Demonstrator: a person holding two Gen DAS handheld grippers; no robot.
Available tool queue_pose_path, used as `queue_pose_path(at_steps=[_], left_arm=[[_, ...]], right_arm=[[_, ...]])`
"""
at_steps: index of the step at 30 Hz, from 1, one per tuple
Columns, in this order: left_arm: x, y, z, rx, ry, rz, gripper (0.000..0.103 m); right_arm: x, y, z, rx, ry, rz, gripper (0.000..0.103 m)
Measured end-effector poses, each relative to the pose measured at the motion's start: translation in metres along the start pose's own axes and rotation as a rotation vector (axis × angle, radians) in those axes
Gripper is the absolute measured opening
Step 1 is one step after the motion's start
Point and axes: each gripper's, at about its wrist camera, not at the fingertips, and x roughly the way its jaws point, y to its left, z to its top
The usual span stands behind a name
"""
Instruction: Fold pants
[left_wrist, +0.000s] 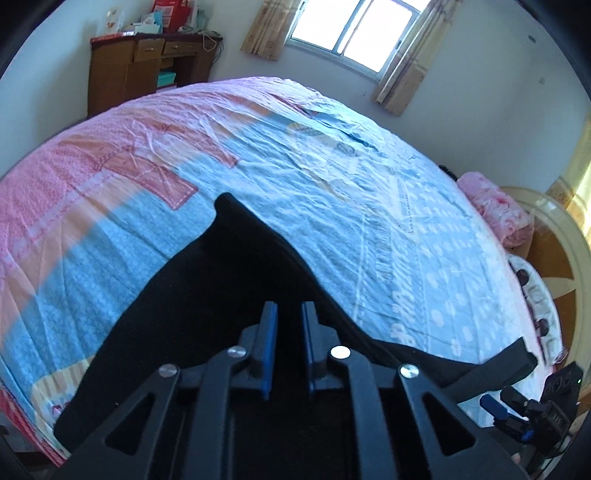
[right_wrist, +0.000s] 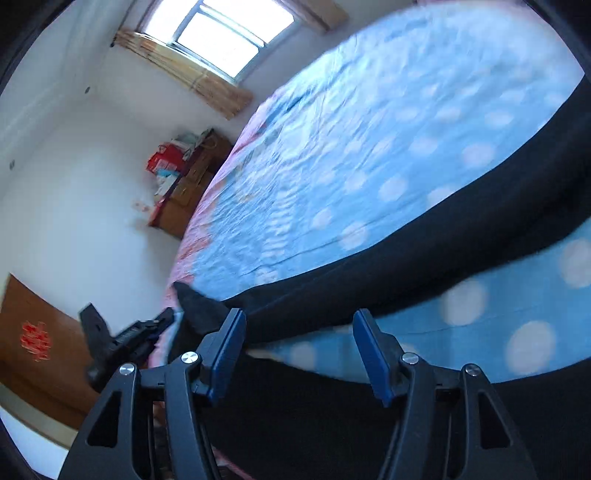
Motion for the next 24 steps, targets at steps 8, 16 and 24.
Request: queue_pose_path(at_steps=[8, 16, 24], left_arm=[[-0.01, 0.002, 0.006, 0.044, -0.021, 0.061, 0.041], [-0.004, 0.018, 0.019, -0.032, 0.04, -0.032, 0.094], [0.046, 0.021, 0.025, -0.108, 0.101, -0.025, 0.092]], right_arm=[[0.049, 0.086, -0.003, -0.278, 0.07, 0.05, 0.062], [0.15, 0.146, -0.024, -0.563, 0.149, -0.107, 0.026], [0.156, 0.132, -0.059, -0.56, 0.212, -0.06, 0.026]])
